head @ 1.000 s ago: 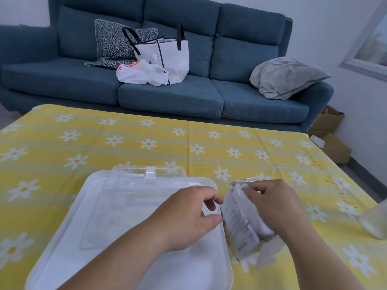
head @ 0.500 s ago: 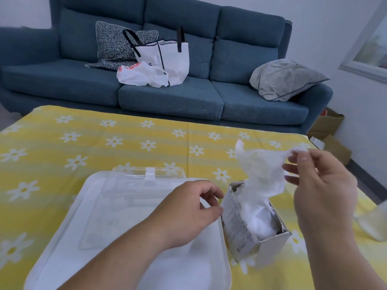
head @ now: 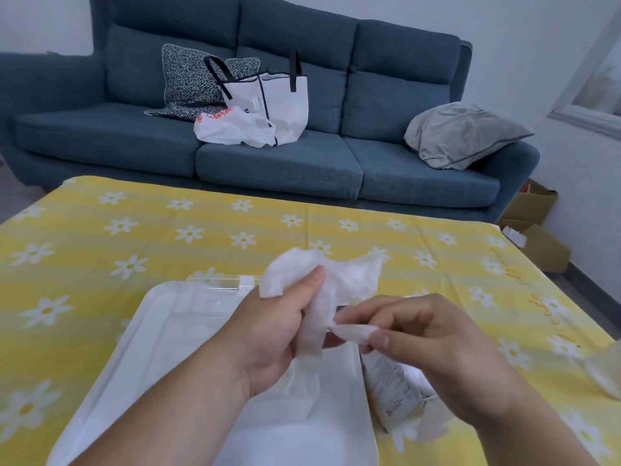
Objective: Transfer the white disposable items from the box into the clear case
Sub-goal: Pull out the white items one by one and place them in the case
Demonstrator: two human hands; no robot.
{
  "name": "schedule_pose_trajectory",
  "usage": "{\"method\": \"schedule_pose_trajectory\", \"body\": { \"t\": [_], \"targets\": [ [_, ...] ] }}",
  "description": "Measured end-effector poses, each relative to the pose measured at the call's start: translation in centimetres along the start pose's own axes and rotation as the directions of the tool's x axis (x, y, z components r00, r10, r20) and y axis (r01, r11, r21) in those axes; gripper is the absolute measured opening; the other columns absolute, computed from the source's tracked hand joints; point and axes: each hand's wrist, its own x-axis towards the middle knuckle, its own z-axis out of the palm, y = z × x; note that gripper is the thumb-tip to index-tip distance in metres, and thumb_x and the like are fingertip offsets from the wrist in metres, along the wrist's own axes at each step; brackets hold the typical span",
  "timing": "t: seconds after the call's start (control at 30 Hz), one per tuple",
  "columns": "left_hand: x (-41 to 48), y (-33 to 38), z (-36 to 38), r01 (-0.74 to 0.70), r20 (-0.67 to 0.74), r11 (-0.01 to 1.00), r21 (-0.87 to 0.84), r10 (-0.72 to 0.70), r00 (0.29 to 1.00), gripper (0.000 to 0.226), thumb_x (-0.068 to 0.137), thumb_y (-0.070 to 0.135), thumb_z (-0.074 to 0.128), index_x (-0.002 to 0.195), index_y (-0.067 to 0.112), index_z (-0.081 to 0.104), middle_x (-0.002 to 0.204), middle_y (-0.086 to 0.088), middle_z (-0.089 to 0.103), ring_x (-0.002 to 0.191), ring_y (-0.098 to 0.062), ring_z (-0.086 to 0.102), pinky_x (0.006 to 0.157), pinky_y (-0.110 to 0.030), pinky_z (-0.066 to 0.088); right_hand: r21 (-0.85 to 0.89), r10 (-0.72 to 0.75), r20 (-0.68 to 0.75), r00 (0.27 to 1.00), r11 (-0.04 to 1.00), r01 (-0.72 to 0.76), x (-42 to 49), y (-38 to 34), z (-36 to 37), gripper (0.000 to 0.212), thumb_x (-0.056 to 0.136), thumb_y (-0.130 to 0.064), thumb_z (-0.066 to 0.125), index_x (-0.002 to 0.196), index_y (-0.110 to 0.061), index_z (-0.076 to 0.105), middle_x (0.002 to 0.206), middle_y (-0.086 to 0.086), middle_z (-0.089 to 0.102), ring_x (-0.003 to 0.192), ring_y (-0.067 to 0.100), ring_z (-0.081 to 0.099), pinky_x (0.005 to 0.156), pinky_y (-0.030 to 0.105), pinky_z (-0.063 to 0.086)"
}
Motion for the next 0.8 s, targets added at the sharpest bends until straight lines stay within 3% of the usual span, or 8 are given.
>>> {"method": "schedule_pose_trajectory", "body": {
  "t": [0.1, 0.2, 0.33, 0.43, 0.5, 0.67, 0.73, 0.8],
  "targets": [
    [-0.1, 0.0, 0.1, -0.027, 0.024, 1.0, 0.01, 0.027, 0.999, 0.034, 0.105, 0.024, 0.044, 0.115, 0.007, 0.072, 0.11, -0.025, 0.073, 0.103, -0.041, 0.071, 0.089, -0.052, 0.058, -0.022, 0.075, -0.11, 0.991, 0.997, -0.078, 0.3, -0.2, 0.5, 0.036, 0.078, -0.041, 0.07, 0.064, -0.009, 0.074, 0.092, 0.009, 0.078, 0.094, 0.021, 0.072, 0.085, 0.032, 0.055],
    [-0.4, 0.3, -0.1, -0.032, 0.097, 0.999, 0.011, 0.031, 0.995, 0.032, 0.104, 0.014, 0.042, 0.117, 0.013, 0.072, 0.114, -0.018, 0.073, 0.105, -0.038, 0.071, 0.084, -0.045, 0.059, 0.037, 0.165, -0.441, 0.882, 0.985, -0.166, 0.9, 0.4, 0.5, 0.045, 0.081, -0.05, 0.068, 0.053, -0.014, 0.063, 0.078, 0.013, 0.073, 0.071, 0.024, 0.065, 0.074, 0.043, 0.053],
    [-0.8, 0.2, -0.1, -0.048, 0.247, 0.995, 0.091, 0.025, 0.969, 0.042, 0.099, 0.003, 0.049, 0.099, 0.032, 0.08, 0.118, -0.015, 0.073, 0.11, -0.038, 0.069, 0.087, -0.048, 0.057, 0.254, 0.344, -0.288, 0.893, 0.927, -0.276, 1.2, 0.9, 0.6, 0.064, 0.075, -0.063, 0.067, 0.101, -0.006, 0.073, 0.098, 0.012, 0.076, 0.088, 0.029, 0.07, 0.083, 0.046, 0.051],
    [-0.9, -0.3, -0.1, -0.085, 0.329, 0.974, 0.211, 0.011, 0.944, 0.038, 0.088, 0.004, 0.059, 0.11, 0.031, 0.074, 0.119, -0.016, 0.072, 0.109, -0.039, 0.068, 0.09, -0.053, 0.056, 0.368, 0.317, -0.229, 0.921, 0.904, -0.22, 1.5, 0.8, 1.4, 0.059, 0.082, -0.053, 0.063, 0.106, 0.0, 0.072, 0.096, 0.016, 0.074, 0.089, 0.039, 0.068, 0.081, 0.052, 0.051],
    [-0.9, -0.5, -0.2, -0.125, 0.324, 0.942, 0.311, 0.018, 0.946, 0.049, 0.082, 0.001, 0.057, 0.12, 0.031, 0.066, 0.119, -0.015, 0.071, 0.109, -0.038, 0.068, 0.087, -0.049, 0.058, 0.405, 0.313, -0.285, 0.906, 0.896, -0.183, 1.6, 0.8, 1.6, 0.053, 0.083, -0.046, 0.061, 0.108, -0.001, 0.073, 0.106, 0.023, 0.074, 0.1, 0.046, 0.067, 0.092, 0.058, 0.051],
    [-1.7, 0.3, 0.1, -0.198, 0.435, 0.826, 0.528, -0.063, 0.898, 0.076, 0.074, -0.024, 0.058, 0.126, 0.033, 0.057, 0.108, 0.017, 0.072, 0.101, -0.001, 0.066, 0.081, -0.02, 0.051, 0.312, 0.264, -0.411, 0.872, 0.94, -0.138, 1.6, 0.6, 1.5, 0.029, 0.097, -0.011, 0.054, 0.083, -0.003, 0.078, 0.088, 0.02, 0.076, 0.078, 0.03, 0.07, 0.073, 0.039, 0.054],
    [-1.6, 0.9, -0.5, -0.208, 0.429, 0.794, 0.571, -0.072, 0.901, 0.084, 0.066, -0.02, 0.055, 0.127, 0.037, 0.057, 0.1, 0.007, 0.07, 0.094, -0.01, 0.063, 0.088, -0.031, 0.051, 0.369, 0.266, -0.439, 0.858, 0.924, -0.098, 1.5, 0.4, 1.1, 0.028, 0.097, -0.009, 0.053, 0.089, -0.001, 0.078, 0.093, 0.021, 0.076, 0.082, 0.03, 0.072, 0.075, 0.039, 0.054],
    [-1.6, 1.5, -0.9, -0.18, 0.419, 0.824, 0.537, -0.075, 0.905, 0.085, 0.061, -0.014, 0.044, 0.124, 0.04, 0.062, 0.112, -0.004, 0.069, 0.106, -0.024, 0.063, 0.106, -0.047, 0.042, 0.468, 0.259, -0.443, 0.858, 0.883, -0.025, 1.3, 0.1, 0.6, 0.029, 0.098, -0.009, 0.05, 0.096, 0.0, 0.077, 0.097, 0.021, 0.075, 0.084, 0.029, 0.073, 0.077, 0.041, 0.056]
  ]
}}
